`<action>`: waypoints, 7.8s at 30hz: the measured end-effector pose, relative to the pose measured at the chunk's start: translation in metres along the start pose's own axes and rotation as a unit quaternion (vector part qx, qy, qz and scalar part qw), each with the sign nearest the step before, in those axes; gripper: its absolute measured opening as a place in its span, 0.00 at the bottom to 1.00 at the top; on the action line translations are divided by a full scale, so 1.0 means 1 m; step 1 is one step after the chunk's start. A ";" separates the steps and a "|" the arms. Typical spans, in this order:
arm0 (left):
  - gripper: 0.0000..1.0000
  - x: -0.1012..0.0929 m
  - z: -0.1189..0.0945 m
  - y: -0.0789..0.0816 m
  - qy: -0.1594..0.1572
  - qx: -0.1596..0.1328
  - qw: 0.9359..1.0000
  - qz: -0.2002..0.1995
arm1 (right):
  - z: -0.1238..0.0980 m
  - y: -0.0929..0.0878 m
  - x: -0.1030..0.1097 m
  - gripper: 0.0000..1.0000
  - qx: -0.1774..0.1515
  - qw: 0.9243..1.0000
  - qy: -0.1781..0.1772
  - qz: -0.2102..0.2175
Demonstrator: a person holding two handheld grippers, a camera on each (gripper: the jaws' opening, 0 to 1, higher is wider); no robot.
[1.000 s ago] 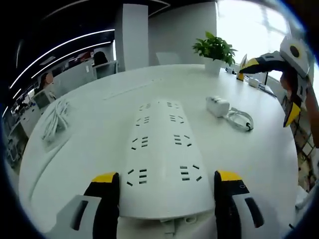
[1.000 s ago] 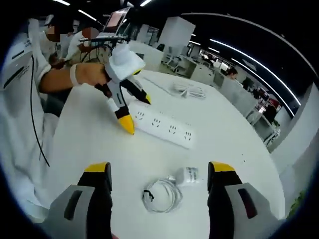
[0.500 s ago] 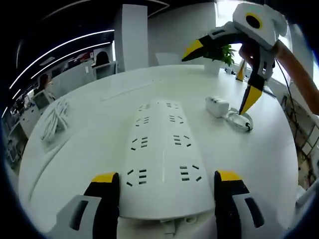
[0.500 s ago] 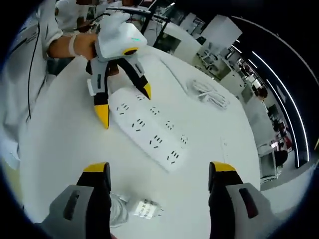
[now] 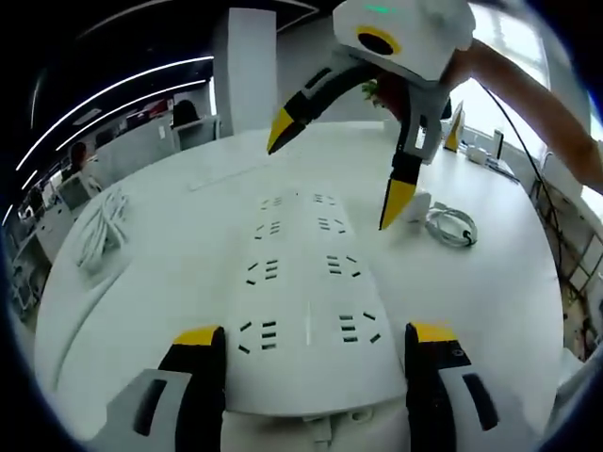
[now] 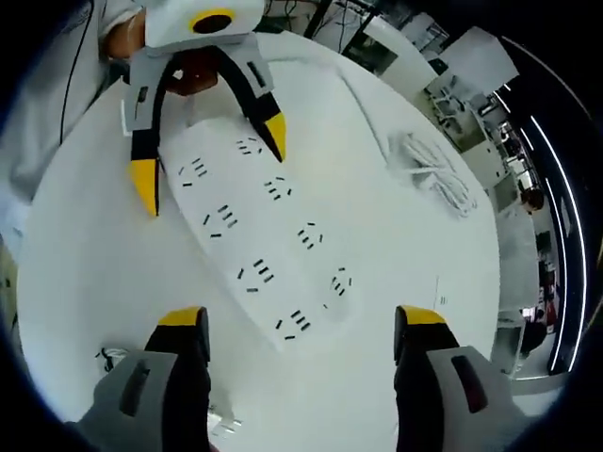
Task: Straighten the power strip on the desk, plug the charger into it
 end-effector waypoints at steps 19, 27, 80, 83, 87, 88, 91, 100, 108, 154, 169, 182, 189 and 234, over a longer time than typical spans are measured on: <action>0.78 -0.003 -0.003 -0.002 0.000 0.001 1.000 0.000 | 0.039 0.007 -0.008 0.73 0.059 0.989 0.118 -0.068; 0.78 -0.002 -0.003 -0.001 -0.003 0.001 1.000 0.001 | 0.047 0.009 -0.010 0.70 0.081 0.981 0.163 -0.064; 0.77 0.002 -0.005 -0.003 -0.108 0.014 0.992 0.062 | 0.026 0.002 0.032 0.67 0.113 0.981 0.136 0.079; 0.77 0.001 -0.006 -0.003 -0.120 0.011 0.990 0.069 | 0.023 0.006 0.040 0.66 0.127 0.980 0.131 0.077; 0.77 0.001 -0.005 -0.003 -0.124 0.015 0.990 0.071 | 0.023 0.005 0.039 0.65 0.101 0.983 0.151 0.041; 0.77 0.001 -0.005 -0.003 -0.125 0.016 0.989 0.071 | 0.022 0.004 0.038 0.64 0.098 0.982 0.156 0.033; 0.77 0.001 -0.006 -0.003 -0.126 0.017 0.989 0.072 | 0.022 0.002 0.037 0.64 0.094 0.981 0.165 0.023; 0.77 0.002 -0.006 -0.002 -0.128 0.018 0.989 0.073 | 0.026 -0.002 0.034 0.64 0.096 0.977 0.190 0.005; 0.77 0.003 -0.005 -0.002 -0.146 0.019 0.986 0.083 | 0.024 -0.001 0.037 0.64 0.107 0.977 0.180 0.025; 0.74 0.007 -0.015 0.000 -0.261 0.102 0.942 0.184 | 0.000 0.026 0.113 0.63 0.111 0.962 0.072 0.237; 0.73 0.006 -0.017 0.002 -0.282 0.119 0.930 0.206 | -0.005 0.029 0.118 0.62 0.076 0.966 0.079 0.235; 0.73 0.008 -0.016 0.003 -0.294 0.121 0.923 0.215 | -0.001 0.032 0.120 0.63 0.114 0.959 0.065 0.252; 0.73 0.008 -0.016 0.003 -0.293 0.120 0.924 0.215 | -0.037 0.034 0.103 0.62 -0.044 0.947 -0.009 0.319; 0.73 0.007 -0.016 0.002 -0.289 0.121 0.926 0.211 | -0.058 -0.091 0.136 0.36 -0.332 0.878 -0.155 0.309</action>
Point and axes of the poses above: the point that each gripper's makers call its tool centre point, and the gripper's own axes: z roughly forward along the fingers, x roughly to its left, y roughly out of its top, the point moved 7 cm from there along -z, roughly backward along the fingers, and after that the axes turned 12 degrees about -x, right-handed, at the moved point
